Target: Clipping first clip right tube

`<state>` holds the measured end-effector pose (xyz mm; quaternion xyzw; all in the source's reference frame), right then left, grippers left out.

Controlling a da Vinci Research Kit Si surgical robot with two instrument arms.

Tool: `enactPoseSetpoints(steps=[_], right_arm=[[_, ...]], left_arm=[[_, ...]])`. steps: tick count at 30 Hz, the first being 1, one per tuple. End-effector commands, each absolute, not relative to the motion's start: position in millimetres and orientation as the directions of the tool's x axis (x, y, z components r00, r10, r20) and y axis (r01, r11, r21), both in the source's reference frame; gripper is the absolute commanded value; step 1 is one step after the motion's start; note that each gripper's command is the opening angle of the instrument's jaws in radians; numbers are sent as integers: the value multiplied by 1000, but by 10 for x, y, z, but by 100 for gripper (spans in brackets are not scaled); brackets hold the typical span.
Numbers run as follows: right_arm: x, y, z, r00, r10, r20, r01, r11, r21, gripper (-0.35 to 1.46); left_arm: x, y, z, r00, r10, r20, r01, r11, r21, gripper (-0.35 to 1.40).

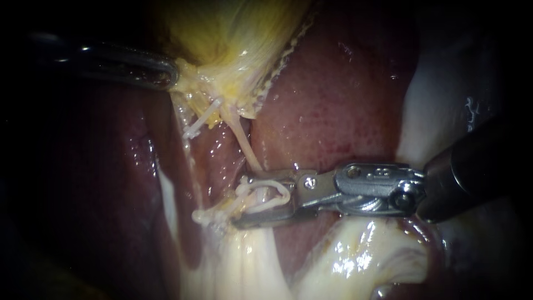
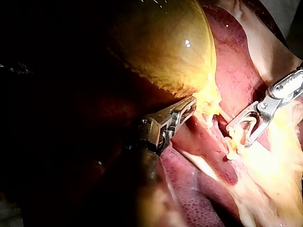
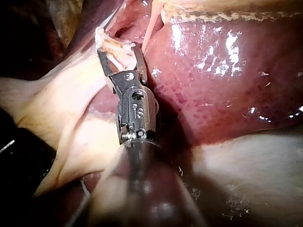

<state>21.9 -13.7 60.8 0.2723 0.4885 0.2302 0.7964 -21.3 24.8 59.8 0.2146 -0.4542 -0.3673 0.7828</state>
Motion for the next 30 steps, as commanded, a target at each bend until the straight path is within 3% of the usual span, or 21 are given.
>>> enactPoseSetpoints(steps=[1,10,17,22,30], right_arm=[[220,-137,607,417,633,-652,-101,745,659,47],[216,-135,559,397,648,-649,-88,731,676,48],[188,-127,533,397,655,-643,-78,722,688,48],[176,-121,546,396,656,-642,-82,722,687,45],[187,-115,594,395,653,-646,-97,729,678,49]], left_arm=[[-213,248,599,318,-770,554,380,638,670,-35],[-212,248,598,318,-769,554,379,639,670,-35],[-211,247,598,319,-769,554,379,639,670,-35],[-211,247,598,319,-769,554,378,639,670,-35],[-211,247,599,319,-769,554,379,639,669,-35]])
